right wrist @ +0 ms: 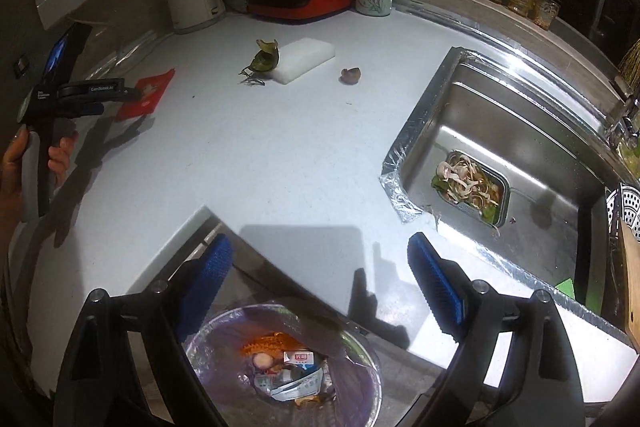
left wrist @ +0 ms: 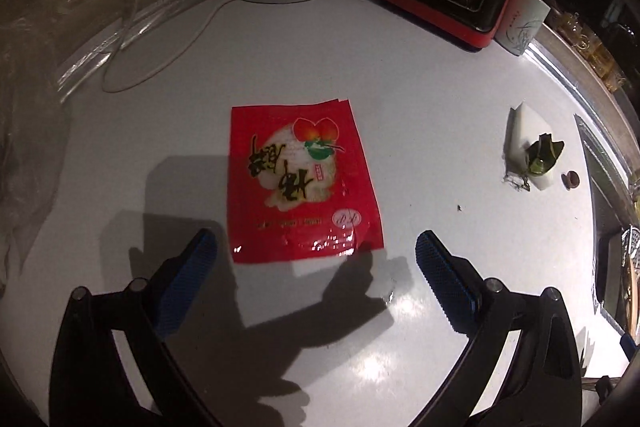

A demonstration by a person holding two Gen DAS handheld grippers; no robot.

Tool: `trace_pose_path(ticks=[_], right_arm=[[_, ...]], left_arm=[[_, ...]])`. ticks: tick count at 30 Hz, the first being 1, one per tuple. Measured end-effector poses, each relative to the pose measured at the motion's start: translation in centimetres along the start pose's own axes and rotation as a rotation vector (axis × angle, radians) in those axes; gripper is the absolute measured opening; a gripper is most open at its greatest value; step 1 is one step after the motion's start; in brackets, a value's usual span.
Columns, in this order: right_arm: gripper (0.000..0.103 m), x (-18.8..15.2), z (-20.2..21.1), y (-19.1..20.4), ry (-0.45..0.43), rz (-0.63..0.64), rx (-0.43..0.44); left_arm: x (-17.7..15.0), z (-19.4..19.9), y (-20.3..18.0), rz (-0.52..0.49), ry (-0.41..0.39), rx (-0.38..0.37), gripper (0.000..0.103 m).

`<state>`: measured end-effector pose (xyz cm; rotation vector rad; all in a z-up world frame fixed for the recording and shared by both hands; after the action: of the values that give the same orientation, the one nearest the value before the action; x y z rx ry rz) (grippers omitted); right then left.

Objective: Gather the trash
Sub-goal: 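Grasp the red snack bag with the left gripper while the right grasps the green leaf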

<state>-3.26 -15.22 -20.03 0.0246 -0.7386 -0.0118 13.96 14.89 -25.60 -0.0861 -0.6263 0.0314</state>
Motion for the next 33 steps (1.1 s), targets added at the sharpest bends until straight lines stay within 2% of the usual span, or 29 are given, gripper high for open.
trace_pose_path(ticks=[7,14,15,18,19,20,22,25,33], right_arm=[[0.089,1.6,-1.8,0.6,0.018,0.005,-0.022],[0.089,4.0,-3.6,1.1,0.022,0.045,0.007],[0.089,4.3,-3.8,1.3,0.019,0.058,0.012],[0.089,5.7,-4.6,1.8,0.011,0.080,0.033],[0.089,6.1,-4.9,1.9,0.009,0.083,0.041],[0.089,6.5,-5.2,2.1,0.006,0.087,0.048],[0.089,7.4,-5.9,2.4,0.000,0.094,0.062],[0.089,8.6,-6.8,2.7,-0.009,0.100,0.075],[0.089,11.2,-8.8,1.9,-0.032,0.065,0.098]], left_arm=[[1.4,-3.2,-0.2,0.017,0.045,-0.026,0.095],[1.7,-3.8,0.0,0.043,0.045,0.025,0.095],[1.7,-3.9,0.1,0.043,0.040,0.041,0.091],[1.6,-3.5,-0.2,0.000,0.006,0.090,0.057],[1.6,-3.4,-0.3,-0.007,0.006,0.079,0.047],[1.7,-3.3,-0.4,-0.009,0.010,0.057,0.042],[1.7,-3.1,-0.5,-0.007,0.021,0.011,0.019],[1.7,-3.2,-0.7,-0.004,0.019,0.001,0.011],[1.8,-3.1,-1.3,-0.007,0.006,-0.011,0.002]])
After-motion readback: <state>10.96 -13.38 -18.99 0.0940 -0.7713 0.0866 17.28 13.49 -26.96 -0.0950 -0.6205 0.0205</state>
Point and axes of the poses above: each gripper's, at about its wrist camera, not at the fingertips, and z roughly against the way its jaws point, y to its left, x to its top, the point moved 6 cm from there along -z, roughly the way its jaws point, and after that the axes turned 7 degrees about -y, right-handed, at the moved point
